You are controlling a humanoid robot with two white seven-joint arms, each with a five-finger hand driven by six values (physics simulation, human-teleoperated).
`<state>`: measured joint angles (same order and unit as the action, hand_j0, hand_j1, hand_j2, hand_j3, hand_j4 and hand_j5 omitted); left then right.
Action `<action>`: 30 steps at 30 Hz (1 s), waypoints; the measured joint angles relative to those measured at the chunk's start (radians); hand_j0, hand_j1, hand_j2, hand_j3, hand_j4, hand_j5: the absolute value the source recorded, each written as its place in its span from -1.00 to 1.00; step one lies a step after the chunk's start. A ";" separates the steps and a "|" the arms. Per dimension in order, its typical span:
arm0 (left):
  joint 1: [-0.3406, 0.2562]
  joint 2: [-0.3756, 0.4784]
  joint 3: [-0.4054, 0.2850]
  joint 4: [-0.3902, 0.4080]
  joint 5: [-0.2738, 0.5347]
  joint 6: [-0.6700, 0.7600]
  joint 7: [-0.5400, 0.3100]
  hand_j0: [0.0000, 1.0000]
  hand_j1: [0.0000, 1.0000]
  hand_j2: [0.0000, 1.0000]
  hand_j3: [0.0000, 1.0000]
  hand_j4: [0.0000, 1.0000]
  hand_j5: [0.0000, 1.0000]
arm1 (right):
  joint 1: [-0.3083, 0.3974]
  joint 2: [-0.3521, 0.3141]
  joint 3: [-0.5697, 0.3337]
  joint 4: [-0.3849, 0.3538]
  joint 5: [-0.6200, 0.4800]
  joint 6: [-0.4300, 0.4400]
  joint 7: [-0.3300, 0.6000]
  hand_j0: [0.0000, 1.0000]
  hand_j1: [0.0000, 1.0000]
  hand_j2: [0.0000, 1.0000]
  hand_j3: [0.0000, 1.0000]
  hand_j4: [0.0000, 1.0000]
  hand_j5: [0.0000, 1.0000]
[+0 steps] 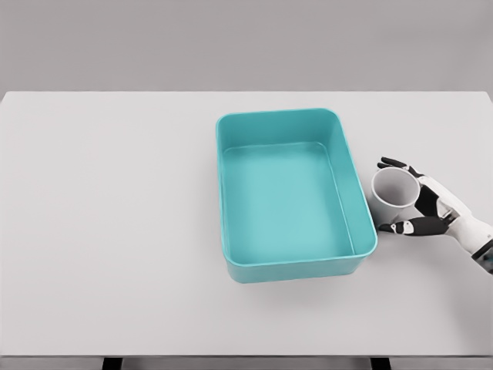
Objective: Put the paper cup into the basket with your right arm
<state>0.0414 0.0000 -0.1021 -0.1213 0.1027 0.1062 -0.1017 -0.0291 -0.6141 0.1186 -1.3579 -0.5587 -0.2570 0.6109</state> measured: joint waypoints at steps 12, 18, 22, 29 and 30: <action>0.000 0.000 0.000 0.000 0.000 0.000 0.000 1.00 1.00 1.00 1.00 1.00 1.00 | 0.002 0.000 -0.012 0.006 0.005 0.006 0.000 0.24 0.24 0.24 0.24 0.24 0.24; 0.000 0.000 0.000 0.000 0.000 0.000 0.000 1.00 1.00 1.00 1.00 1.00 1.00 | 0.002 -0.002 -0.017 0.004 0.005 0.007 0.000 0.07 0.07 0.07 0.07 0.07 0.07; 0.000 0.000 0.000 0.000 0.000 0.000 0.000 1.00 1.00 1.00 1.00 1.00 1.00 | 0.009 -0.011 -0.049 -0.003 0.006 0.006 0.000 0.03 0.03 0.03 0.03 0.03 0.03; 0.000 0.000 -0.001 0.000 0.000 0.000 0.000 1.00 1.00 1.00 1.00 1.00 1.00 | 0.005 -0.018 -0.069 -0.010 0.006 0.001 0.000 -0.04 -0.04 -0.04 -0.04 -0.04 -0.04; 0.000 0.000 -0.001 0.000 0.000 0.000 0.000 1.00 1.00 1.00 1.00 1.00 1.00 | 0.005 -0.018 -0.075 -0.012 0.006 0.000 0.000 -0.06 -0.06 -0.06 -0.06 -0.06 -0.06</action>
<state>0.0414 -0.0001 -0.1026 -0.1214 0.1027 0.1059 -0.1014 -0.0245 -0.6321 0.0433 -1.3704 -0.5525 -0.2570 0.6110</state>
